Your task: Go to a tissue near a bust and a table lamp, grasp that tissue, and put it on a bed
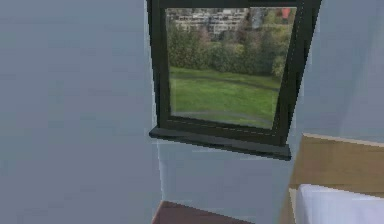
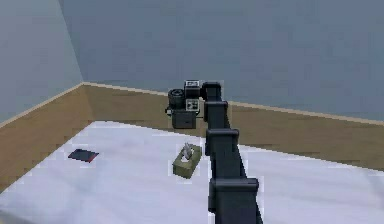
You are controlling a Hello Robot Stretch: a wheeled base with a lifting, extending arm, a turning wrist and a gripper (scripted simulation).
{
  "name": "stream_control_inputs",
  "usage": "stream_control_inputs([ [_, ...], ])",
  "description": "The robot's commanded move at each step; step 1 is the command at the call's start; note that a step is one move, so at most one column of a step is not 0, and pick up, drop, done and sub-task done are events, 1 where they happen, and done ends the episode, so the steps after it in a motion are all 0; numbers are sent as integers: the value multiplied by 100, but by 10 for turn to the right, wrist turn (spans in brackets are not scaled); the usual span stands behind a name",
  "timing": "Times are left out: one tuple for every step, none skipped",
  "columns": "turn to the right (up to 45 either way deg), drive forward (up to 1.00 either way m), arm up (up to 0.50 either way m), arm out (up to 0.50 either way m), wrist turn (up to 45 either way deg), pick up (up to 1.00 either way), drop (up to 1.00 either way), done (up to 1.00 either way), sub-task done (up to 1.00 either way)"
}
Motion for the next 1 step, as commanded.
stream_control_inputs([
  [0,0,0,0,0,0,0,100,0],
])
